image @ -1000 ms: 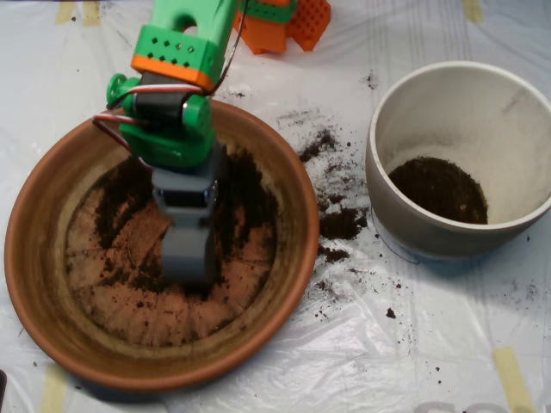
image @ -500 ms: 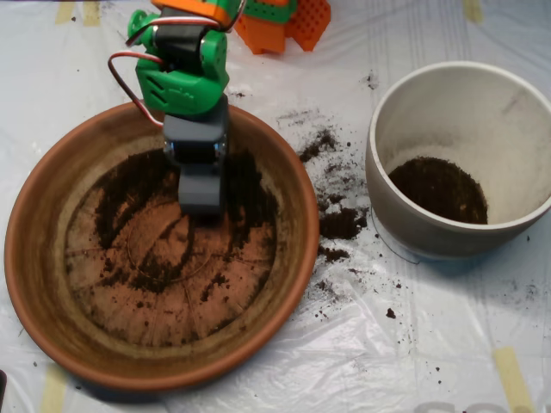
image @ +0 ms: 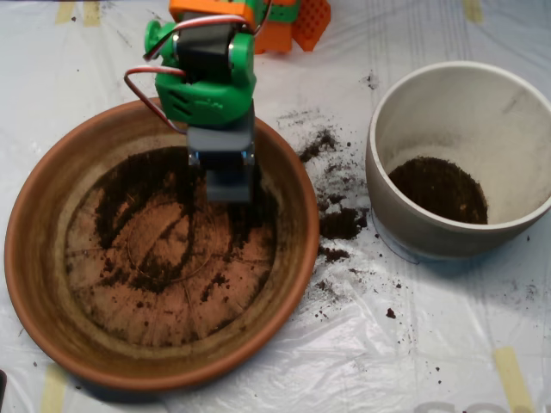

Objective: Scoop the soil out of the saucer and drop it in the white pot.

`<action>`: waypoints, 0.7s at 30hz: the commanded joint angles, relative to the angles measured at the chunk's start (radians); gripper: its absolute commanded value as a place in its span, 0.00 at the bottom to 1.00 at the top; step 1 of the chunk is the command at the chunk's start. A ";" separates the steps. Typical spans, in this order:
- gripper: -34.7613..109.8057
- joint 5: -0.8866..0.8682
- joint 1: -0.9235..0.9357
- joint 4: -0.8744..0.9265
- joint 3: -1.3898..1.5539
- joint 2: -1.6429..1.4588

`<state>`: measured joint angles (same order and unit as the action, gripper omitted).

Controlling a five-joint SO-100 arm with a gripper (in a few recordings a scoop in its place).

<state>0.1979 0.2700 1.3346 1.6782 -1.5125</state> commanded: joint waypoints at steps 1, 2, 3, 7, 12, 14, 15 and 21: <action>0.24 -0.043 -0.043 0.117 -0.233 -0.046; 0.24 -0.057 -0.058 0.147 -0.287 -0.052; 0.24 -0.069 -0.075 0.183 -0.344 -0.057; 0.24 -0.107 -0.161 0.324 -0.574 -0.058; 0.24 -0.140 -0.290 0.457 -0.787 -0.041; 0.24 -0.144 -0.337 0.469 -0.822 -0.044; 0.24 -0.141 -0.362 0.469 -0.830 -0.049; 0.24 -0.077 -0.509 0.462 -0.871 -0.017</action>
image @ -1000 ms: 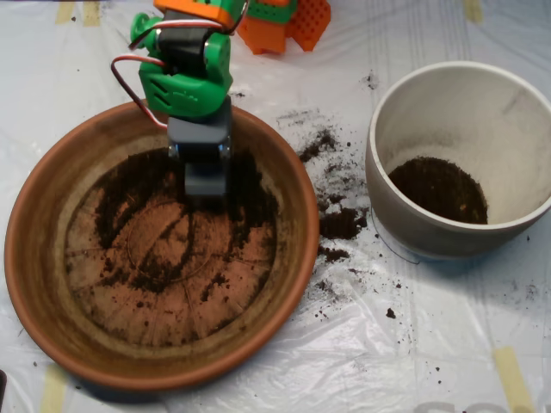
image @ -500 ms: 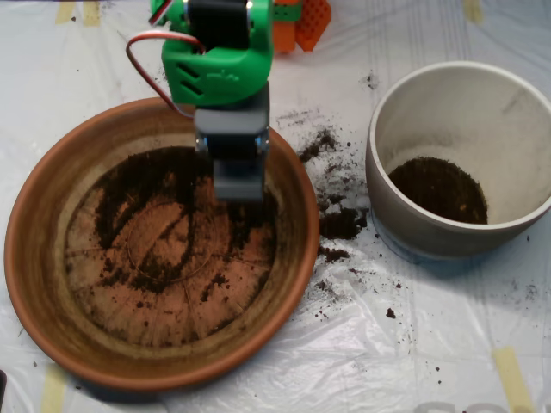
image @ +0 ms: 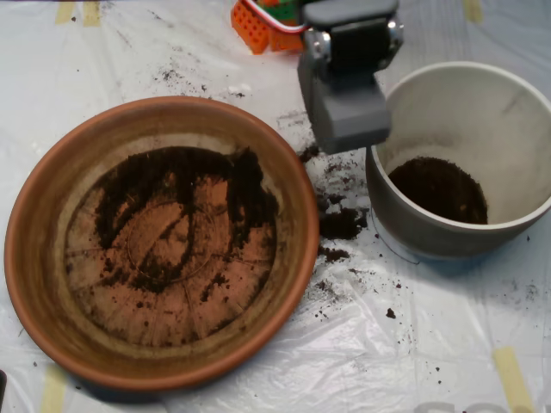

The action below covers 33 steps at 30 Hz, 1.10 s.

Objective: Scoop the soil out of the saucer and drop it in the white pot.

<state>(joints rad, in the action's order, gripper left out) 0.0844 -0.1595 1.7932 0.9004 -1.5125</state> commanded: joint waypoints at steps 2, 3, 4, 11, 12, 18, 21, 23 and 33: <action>0.24 0.063 -0.143 0.008 -0.129 0.009; 0.24 0.077 -0.178 0.006 -0.137 0.015; 0.24 0.087 -0.213 0.006 -0.146 0.026; 0.55 0.124 -0.310 0.011 -0.100 0.063; 0.55 0.123 -0.301 0.011 -0.098 0.063; 0.53 0.130 -0.267 0.011 -0.069 0.011; 0.53 0.121 -0.238 0.011 -0.054 -0.035; 0.52 0.107 -0.207 0.011 -0.046 -0.077; 0.52 -0.031 0.242 -0.026 0.061 -0.187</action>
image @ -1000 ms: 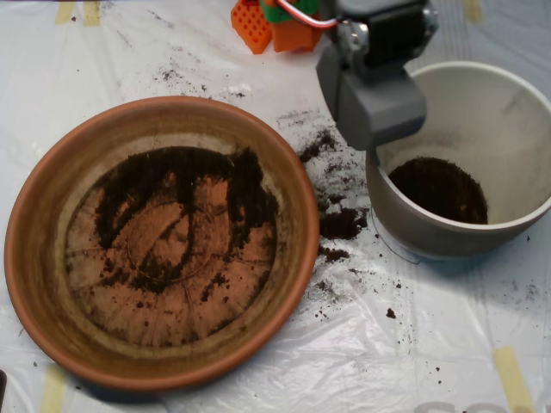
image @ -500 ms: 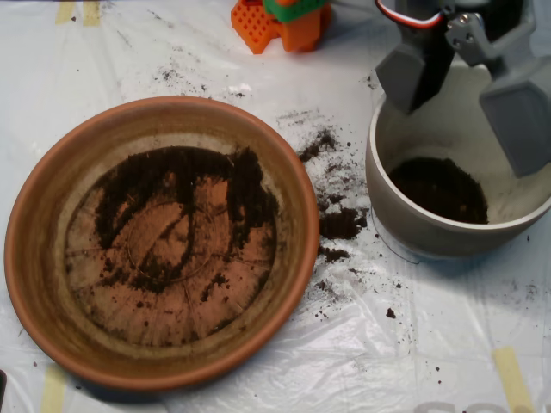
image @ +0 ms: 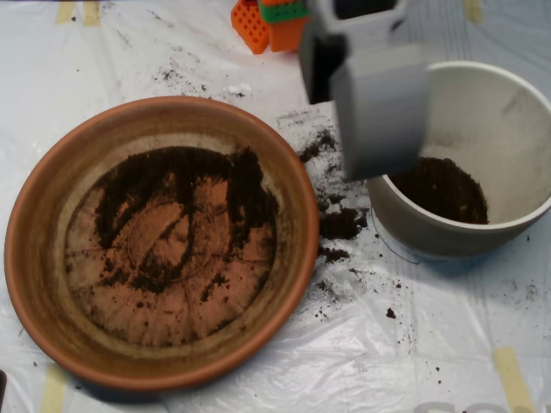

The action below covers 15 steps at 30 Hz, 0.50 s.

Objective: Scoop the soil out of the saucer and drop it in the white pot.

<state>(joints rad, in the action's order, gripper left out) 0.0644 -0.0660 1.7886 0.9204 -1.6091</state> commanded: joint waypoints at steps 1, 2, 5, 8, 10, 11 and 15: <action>0.51 -0.011 0.201 -0.051 0.086 -0.098; 0.51 -0.009 0.250 -0.083 0.141 -0.110; 0.51 -0.008 0.382 -0.196 0.318 -0.147; 0.52 -0.005 0.482 -0.304 0.465 -0.149; 0.55 -0.005 0.532 -0.367 0.548 -0.147; 0.56 -0.009 0.555 -0.400 0.592 -0.152; 0.56 -0.031 0.624 -0.526 0.752 -0.156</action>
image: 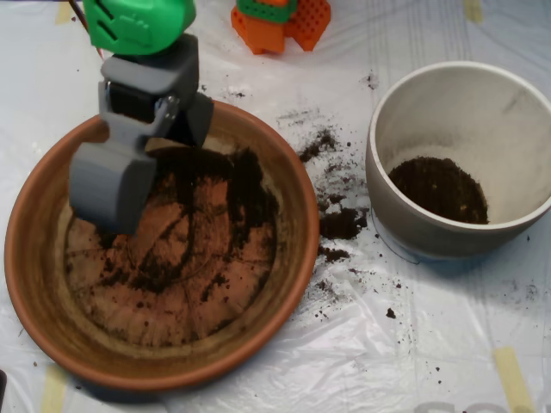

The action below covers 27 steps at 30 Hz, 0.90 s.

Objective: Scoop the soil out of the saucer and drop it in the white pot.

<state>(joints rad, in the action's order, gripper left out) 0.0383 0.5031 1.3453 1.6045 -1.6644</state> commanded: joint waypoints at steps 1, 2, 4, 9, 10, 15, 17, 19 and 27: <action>0.56 -0.012 0.069 -0.110 0.101 -0.100; 0.56 -0.018 0.081 -0.137 0.130 -0.100; 0.55 -0.031 0.103 -0.181 0.173 -0.097; 0.54 -0.041 0.156 -0.247 0.224 -0.071; 0.54 -0.040 0.167 -0.258 0.230 -0.058; 0.54 -0.002 0.204 -0.298 0.239 0.049; 0.54 0.020 0.215 -0.325 0.247 0.104; 0.54 0.035 0.221 -0.334 0.236 0.170; 0.52 0.057 0.255 -0.302 0.213 0.219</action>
<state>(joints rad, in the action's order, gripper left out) 0.0752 0.7194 1.0278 1.8515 -1.4205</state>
